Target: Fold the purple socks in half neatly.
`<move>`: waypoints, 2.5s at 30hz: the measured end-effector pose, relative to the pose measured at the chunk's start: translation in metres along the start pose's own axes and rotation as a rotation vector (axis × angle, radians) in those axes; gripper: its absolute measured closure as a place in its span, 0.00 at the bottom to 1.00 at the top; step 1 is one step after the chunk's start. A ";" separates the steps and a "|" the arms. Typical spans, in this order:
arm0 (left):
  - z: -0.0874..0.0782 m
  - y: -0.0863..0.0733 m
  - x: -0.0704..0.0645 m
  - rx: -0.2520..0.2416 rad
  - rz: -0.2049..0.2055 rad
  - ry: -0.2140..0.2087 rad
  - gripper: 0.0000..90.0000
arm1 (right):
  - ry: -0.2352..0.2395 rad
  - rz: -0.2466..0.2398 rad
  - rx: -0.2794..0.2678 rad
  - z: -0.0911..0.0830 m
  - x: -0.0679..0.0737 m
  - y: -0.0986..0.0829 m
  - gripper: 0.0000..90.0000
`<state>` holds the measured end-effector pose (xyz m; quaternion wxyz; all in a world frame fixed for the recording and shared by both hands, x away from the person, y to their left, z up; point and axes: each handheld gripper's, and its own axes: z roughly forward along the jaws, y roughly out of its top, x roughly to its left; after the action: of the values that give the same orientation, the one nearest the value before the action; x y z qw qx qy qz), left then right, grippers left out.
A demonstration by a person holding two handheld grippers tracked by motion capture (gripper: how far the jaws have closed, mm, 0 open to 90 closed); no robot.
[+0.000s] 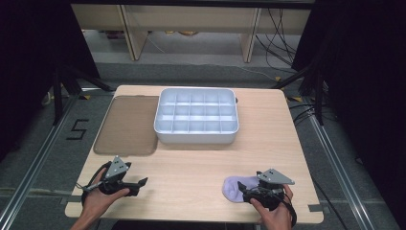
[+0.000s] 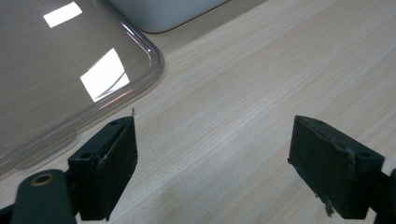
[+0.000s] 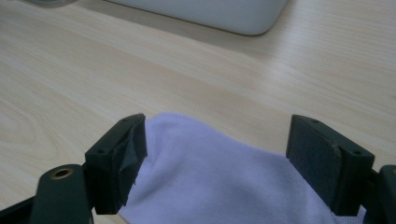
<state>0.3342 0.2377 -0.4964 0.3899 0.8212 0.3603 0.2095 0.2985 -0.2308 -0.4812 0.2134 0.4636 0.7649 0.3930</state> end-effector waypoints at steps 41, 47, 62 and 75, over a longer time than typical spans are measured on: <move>0.005 -0.001 -0.004 0.022 0.020 -0.026 0.16 | 0.084 -0.236 0.157 0.013 0.019 0.002 1.00; 0.005 -0.001 -0.005 0.012 -0.013 -0.025 0.17 | 0.093 -0.252 0.189 0.021 0.026 0.004 1.00; 0.006 0.000 -0.005 0.011 -0.008 -0.038 0.17 | 0.117 -0.339 0.258 0.041 0.047 0.007 1.00; 0.006 -0.001 -0.005 0.012 -0.046 -0.041 0.17 | 0.171 -0.394 0.244 0.060 0.086 0.017 1.00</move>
<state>0.3348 0.2313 -0.5010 0.3968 0.8191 0.3725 0.1814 0.3081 -0.1265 -0.5004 0.1625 0.2929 0.8977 0.2864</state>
